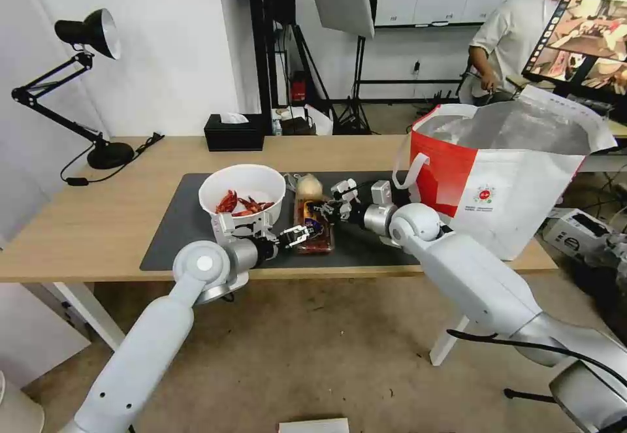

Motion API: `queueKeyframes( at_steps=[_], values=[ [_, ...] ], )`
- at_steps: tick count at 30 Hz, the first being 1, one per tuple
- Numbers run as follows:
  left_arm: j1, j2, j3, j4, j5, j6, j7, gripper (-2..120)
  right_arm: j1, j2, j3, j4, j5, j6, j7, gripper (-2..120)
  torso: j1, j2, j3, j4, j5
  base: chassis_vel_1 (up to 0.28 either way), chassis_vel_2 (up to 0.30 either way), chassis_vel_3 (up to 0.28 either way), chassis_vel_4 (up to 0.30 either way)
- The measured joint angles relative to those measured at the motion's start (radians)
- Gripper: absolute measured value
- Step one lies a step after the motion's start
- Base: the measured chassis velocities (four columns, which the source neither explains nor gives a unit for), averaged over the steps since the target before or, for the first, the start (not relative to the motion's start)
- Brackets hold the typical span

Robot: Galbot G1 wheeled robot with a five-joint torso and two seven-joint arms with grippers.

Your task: Pick up the trash from the table and place it into the takeout bag.

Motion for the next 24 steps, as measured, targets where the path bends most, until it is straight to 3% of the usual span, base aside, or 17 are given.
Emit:
queueKeyframes(
  at_steps=[19,24],
  values=[
    [0.001,0.019,0.0,-0.019,-0.007,-0.006,0.0,5,-0.001,0.0,0.003,0.002,0.011,0.001,0.011,0,0.0,0.0,0.0,-0.0005,-0.0001,0.0,0.0,0.0,0.0],
    [0.0,0.019,-0.004,-0.02,-0.007,-0.009,0.001,0,-0.001,-0.001,0.005,0.007,0.018,0.001,0.015,0,0.0,0.0,0.0,-0.0005,0.0,0.0,0.0,0.0,0.0]
  ],
)
